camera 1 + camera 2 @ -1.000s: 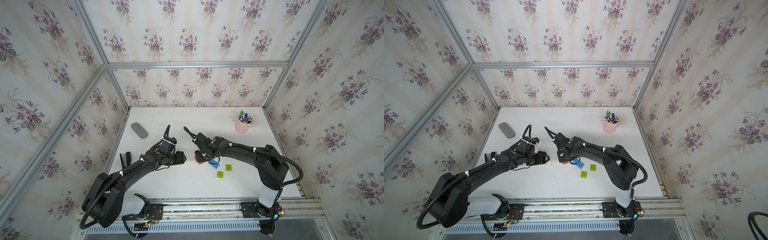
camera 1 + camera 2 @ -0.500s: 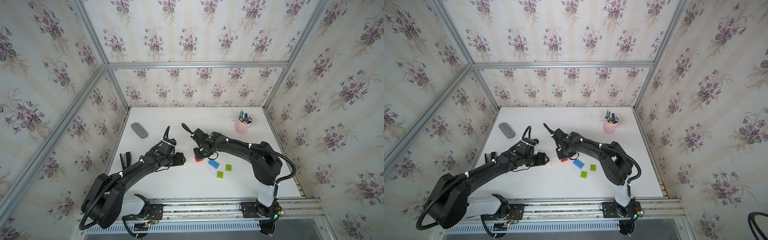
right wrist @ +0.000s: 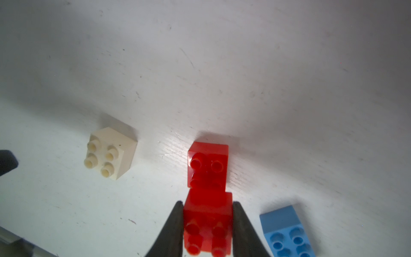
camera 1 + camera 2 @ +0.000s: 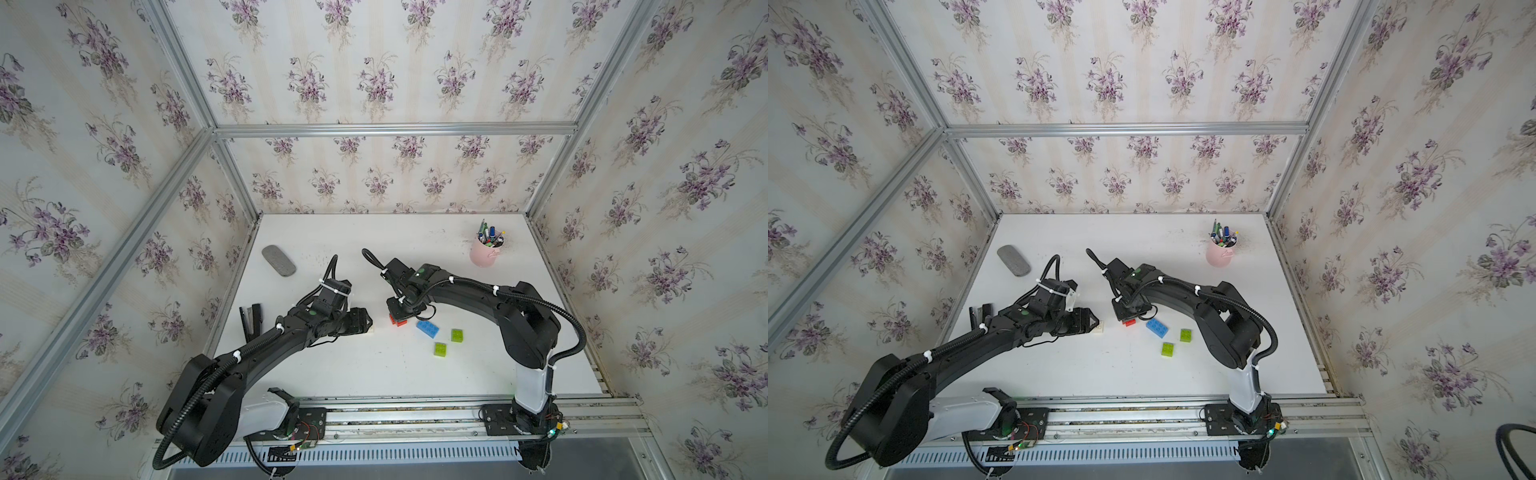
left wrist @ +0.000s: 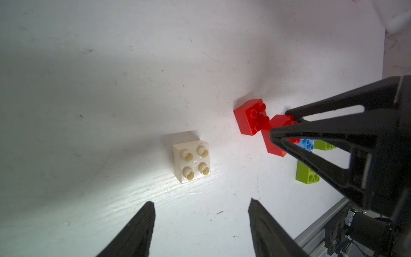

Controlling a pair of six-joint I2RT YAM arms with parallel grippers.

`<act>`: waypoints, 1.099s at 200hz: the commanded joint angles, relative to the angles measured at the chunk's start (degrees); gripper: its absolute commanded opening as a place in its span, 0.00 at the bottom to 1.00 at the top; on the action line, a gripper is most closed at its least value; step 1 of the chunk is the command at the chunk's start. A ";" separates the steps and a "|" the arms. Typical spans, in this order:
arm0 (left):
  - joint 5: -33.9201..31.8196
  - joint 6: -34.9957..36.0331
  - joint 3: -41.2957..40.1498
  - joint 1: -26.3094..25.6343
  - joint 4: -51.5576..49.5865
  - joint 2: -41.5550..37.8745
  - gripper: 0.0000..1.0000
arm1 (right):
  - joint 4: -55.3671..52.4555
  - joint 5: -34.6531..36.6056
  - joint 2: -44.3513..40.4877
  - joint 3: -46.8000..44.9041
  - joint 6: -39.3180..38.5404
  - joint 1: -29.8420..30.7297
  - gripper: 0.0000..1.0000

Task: Assemble the letter y with lego
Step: Assemble the lego brick with the lego brick.

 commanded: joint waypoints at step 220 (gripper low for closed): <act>-0.04 -1.32 -1.97 0.06 2.01 -0.47 0.69 | -4.57 1.70 4.71 2.68 -0.64 0.01 0.22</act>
